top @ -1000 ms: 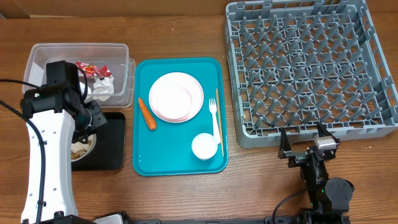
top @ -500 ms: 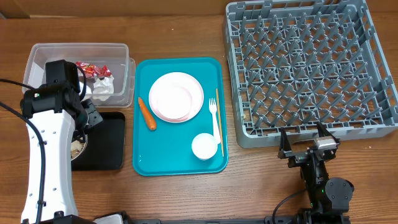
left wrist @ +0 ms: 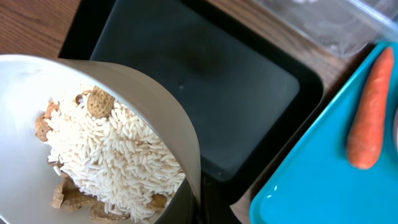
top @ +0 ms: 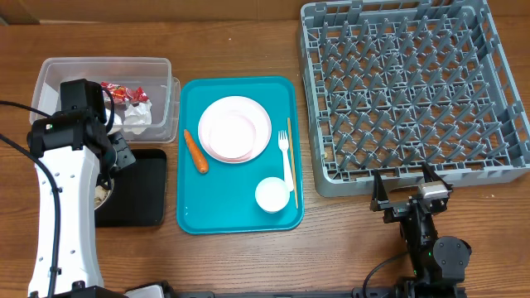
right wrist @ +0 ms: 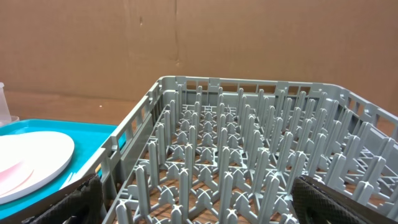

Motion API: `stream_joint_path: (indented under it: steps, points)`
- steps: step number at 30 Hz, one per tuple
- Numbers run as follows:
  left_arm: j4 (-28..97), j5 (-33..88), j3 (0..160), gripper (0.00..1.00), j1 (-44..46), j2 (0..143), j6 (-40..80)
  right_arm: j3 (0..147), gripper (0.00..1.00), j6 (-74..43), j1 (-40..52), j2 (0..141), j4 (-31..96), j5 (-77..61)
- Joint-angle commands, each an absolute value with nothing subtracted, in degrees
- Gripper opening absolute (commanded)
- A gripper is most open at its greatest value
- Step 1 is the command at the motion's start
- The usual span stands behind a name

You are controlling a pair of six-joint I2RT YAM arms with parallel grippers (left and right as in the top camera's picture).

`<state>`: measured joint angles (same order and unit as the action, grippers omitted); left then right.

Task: Sort waste into correct bins and load items into the dishwasher
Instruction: 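Lift the rice bowl and carry it left over the black tray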

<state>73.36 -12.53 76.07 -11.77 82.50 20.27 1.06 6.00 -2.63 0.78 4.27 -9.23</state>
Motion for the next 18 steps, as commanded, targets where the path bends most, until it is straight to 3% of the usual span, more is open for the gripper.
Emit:
stream_joint_path:
  steps: [1, 12, 18]
  points:
    - [73.9, -12.3, 76.1, 0.04, -12.1, 82.0, 16.6, 0.4, 1.0, 5.6, -3.0, 0.2, 4.0, -9.5]
    - [61.5, 2.5, 67.5, 0.04, -12.0, 82.0, 6.4, 0.4, 1.0, 5.6, -3.0, 0.2, 4.0, -9.5]
    - [61.7, 13.8, 66.3, 0.04, -13.6, 82.0, -1.8, 0.4, 1.0, 5.6, -3.0, 0.2, 3.9, -9.5]
